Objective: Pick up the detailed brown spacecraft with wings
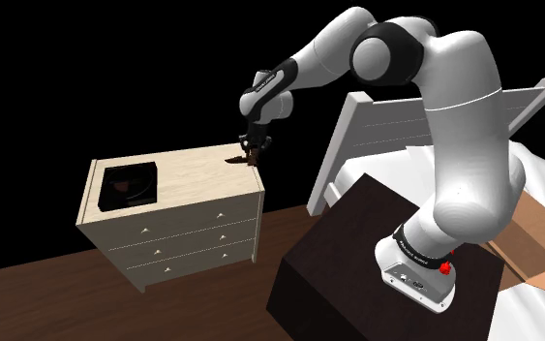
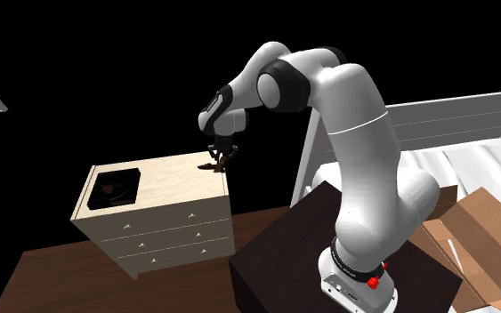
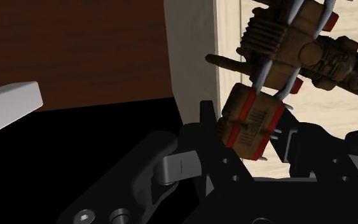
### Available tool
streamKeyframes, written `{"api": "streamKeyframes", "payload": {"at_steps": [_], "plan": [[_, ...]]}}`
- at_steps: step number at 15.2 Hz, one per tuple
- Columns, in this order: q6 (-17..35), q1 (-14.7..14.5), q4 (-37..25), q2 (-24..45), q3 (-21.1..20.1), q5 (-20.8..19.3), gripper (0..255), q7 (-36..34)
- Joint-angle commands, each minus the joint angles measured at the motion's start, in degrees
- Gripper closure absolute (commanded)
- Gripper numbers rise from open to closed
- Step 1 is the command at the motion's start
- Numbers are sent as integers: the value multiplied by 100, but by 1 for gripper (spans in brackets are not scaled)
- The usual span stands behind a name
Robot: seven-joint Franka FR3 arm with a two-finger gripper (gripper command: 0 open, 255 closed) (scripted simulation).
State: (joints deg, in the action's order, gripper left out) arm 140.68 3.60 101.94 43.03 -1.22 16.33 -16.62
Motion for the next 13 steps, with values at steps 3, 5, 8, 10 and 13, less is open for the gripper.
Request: {"api": "streamKeyframes", "payload": {"at_steps": [3,5,8,10,13], "plan": [[-167,-13,96,-264,23,-26,255,-48],[-257,-19,130,-389,35,-41,255,-74],[-396,-28,171,-571,53,-65,255,-113],[-491,-34,193,-690,64,-82,255,-140],[-547,-37,203,-757,71,-91,255,-156]]}}
